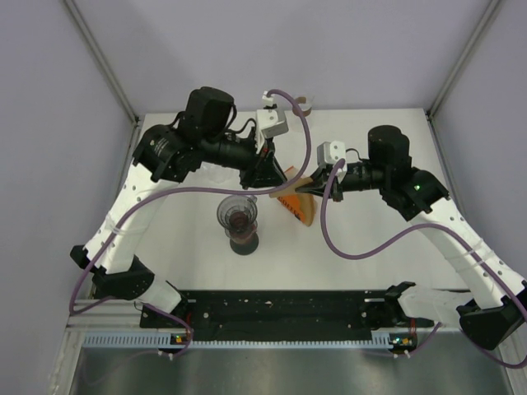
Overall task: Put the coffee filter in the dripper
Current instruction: Adjust the coffee filter.
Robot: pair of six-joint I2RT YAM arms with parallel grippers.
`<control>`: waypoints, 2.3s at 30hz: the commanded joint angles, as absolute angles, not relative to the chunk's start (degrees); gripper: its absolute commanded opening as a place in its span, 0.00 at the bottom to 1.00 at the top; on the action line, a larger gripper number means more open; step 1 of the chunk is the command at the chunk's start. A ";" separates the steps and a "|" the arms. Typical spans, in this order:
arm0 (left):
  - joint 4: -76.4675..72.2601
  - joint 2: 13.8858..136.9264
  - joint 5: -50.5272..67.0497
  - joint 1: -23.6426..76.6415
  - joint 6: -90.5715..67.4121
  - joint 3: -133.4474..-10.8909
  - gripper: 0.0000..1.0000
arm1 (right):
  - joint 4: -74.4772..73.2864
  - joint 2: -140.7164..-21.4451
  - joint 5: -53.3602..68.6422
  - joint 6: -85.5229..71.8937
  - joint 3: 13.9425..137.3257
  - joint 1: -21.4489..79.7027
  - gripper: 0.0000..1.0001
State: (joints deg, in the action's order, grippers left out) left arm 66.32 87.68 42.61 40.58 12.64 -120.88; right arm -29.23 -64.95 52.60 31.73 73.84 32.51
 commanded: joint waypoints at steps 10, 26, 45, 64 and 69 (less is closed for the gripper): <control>63.55 87.01 41.40 40.43 11.43 -122.17 0.04 | -29.00 -63.46 52.91 31.64 74.36 32.96 0.00; 63.28 87.36 40.43 40.34 11.07 -123.74 0.04 | -29.00 -63.37 53.00 31.55 74.27 32.96 0.00; 65.48 87.63 42.28 40.43 12.22 -122.78 0.09 | -29.18 -63.37 52.65 31.64 74.36 32.96 0.00; 66.36 88.33 41.84 40.43 12.39 -124.10 0.01 | -29.36 -63.37 52.47 31.73 74.44 32.96 0.00; 65.48 88.33 41.31 40.43 11.69 -124.80 0.06 | -29.44 -63.46 52.56 31.82 74.44 32.96 0.00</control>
State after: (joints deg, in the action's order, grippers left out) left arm 67.66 88.68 41.28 40.53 12.05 -122.28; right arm -30.04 -64.95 52.07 31.75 73.84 32.51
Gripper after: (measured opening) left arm 0.039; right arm 0.004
